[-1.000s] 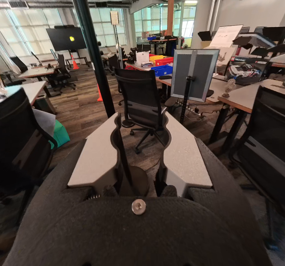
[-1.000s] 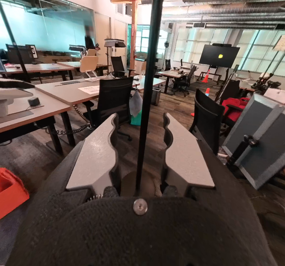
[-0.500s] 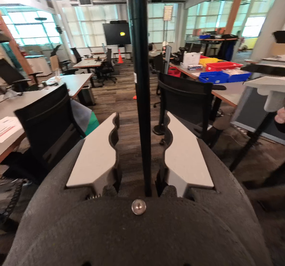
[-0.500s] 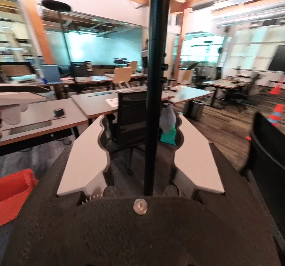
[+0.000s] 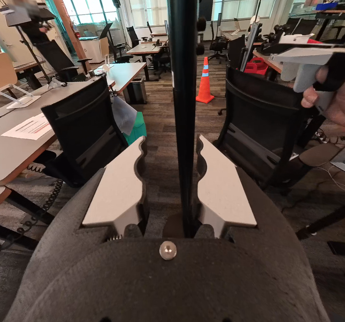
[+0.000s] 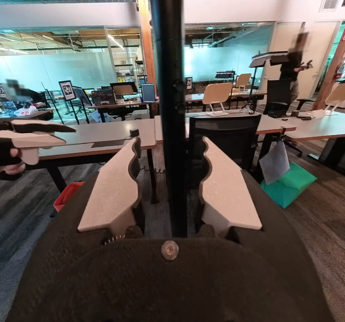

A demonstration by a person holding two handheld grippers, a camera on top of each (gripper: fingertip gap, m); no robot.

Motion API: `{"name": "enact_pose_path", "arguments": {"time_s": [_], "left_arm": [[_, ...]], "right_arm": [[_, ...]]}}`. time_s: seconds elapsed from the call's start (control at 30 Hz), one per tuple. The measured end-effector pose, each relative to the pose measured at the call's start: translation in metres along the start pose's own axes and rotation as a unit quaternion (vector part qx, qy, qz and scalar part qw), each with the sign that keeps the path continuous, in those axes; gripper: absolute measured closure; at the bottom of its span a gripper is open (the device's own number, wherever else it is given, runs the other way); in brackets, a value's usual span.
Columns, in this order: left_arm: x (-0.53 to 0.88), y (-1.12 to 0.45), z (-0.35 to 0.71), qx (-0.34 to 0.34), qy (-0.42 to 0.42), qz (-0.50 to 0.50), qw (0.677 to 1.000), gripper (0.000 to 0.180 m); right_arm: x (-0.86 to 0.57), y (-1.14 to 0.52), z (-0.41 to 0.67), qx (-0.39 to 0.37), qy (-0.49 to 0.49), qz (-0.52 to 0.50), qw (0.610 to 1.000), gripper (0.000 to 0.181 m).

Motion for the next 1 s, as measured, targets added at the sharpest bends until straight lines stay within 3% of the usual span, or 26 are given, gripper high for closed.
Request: {"name": "enact_pose_path", "arguments": {"time_s": [0.13,0.33,0.5,0.57,0.77,1.0], "left_arm": [[0.013,-0.018,0.022,-0.014,-0.013,0.013,1.000,0.126],[0.017,-0.041,0.040,-0.029,0.001,0.010,1.000,0.123],[0.001,-0.066,0.043,-0.023,-0.010,0.000,1.000,0.127],[-0.002,-0.078,0.044,-0.030,0.000,0.000,1.000,0.136],[-0.014,-0.110,0.058,-0.044,0.024,-0.017,0.999,0.133],[-0.024,-0.161,0.052,-0.062,0.003,-0.044,0.997,0.108]], "right_arm": [[-0.043,-0.010,0.007,-0.022,-0.027,-0.003,0.999,0.119],[-0.058,-0.031,0.023,-0.018,0.004,0.071,0.997,0.129],[-0.049,-0.038,0.027,0.012,0.021,0.147,0.989,0.155],[-0.042,-0.041,0.027,0.015,0.037,0.172,0.984,0.180],[-0.028,-0.064,0.025,0.026,0.027,0.215,0.976,0.181],[-0.028,-0.081,0.018,0.038,0.015,0.239,0.970,0.181]]}}
Point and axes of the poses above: each gripper's, where its closed fingertips meet, y back along the fingers, z out of its top, x = y × z across the jaws, the point moved 1 cm from there along y, back along the fingers, and after that the axes turned 2 degrees about z, right-handed, at the moved point
